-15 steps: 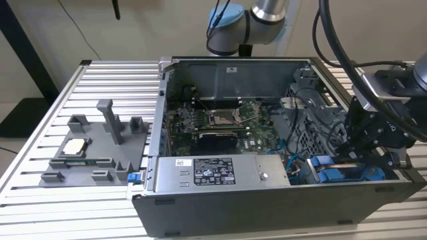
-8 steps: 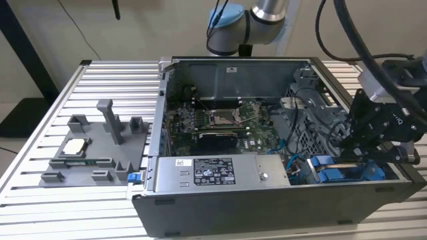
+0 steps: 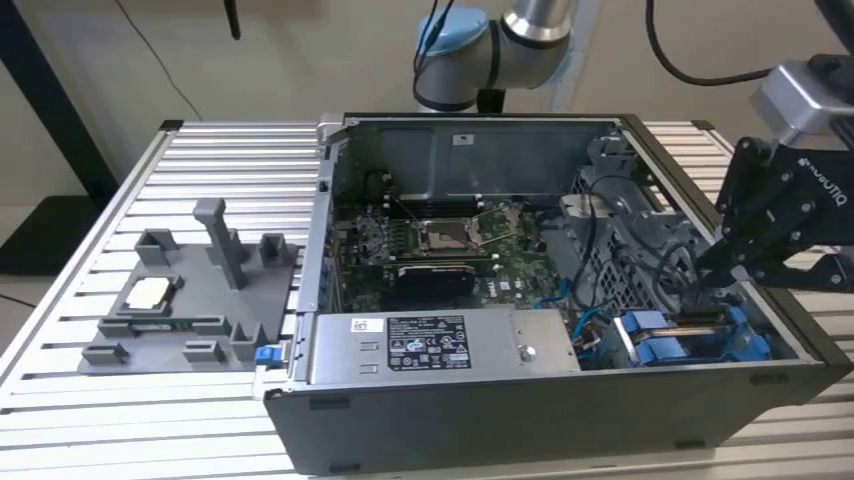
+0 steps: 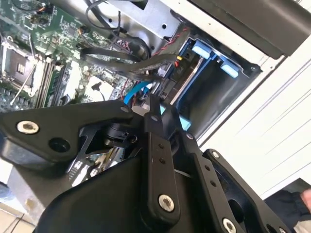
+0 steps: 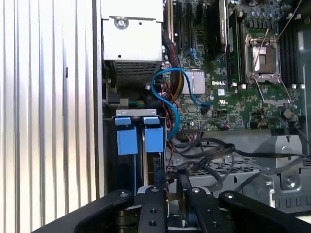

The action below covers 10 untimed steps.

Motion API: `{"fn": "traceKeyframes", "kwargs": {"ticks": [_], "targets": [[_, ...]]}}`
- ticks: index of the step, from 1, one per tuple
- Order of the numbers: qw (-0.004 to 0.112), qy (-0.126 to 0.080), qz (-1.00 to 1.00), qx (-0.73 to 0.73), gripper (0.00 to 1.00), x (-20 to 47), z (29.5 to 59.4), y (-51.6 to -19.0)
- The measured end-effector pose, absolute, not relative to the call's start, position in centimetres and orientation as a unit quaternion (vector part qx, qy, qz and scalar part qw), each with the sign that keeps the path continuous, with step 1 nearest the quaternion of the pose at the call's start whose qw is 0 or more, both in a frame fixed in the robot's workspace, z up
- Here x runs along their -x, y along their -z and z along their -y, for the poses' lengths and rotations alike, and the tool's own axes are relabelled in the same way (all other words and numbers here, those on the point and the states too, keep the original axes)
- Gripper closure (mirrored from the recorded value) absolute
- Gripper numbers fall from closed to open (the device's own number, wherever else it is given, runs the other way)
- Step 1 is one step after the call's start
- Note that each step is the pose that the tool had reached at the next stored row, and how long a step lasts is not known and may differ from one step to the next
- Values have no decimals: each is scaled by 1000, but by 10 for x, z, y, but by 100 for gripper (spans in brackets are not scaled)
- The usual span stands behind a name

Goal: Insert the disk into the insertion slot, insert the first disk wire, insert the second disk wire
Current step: 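Insert the second disk wire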

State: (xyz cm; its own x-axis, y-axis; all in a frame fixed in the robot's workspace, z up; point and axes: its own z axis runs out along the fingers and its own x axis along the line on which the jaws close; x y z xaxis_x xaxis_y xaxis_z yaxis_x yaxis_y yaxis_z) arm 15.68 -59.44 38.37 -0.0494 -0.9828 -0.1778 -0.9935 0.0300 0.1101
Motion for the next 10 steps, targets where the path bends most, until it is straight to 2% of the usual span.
{"fn": "traceKeyframes", "kwargs": {"ticks": [10], "targets": [[26, -102, -717, 689, 76, -157, 594, -387]]}}
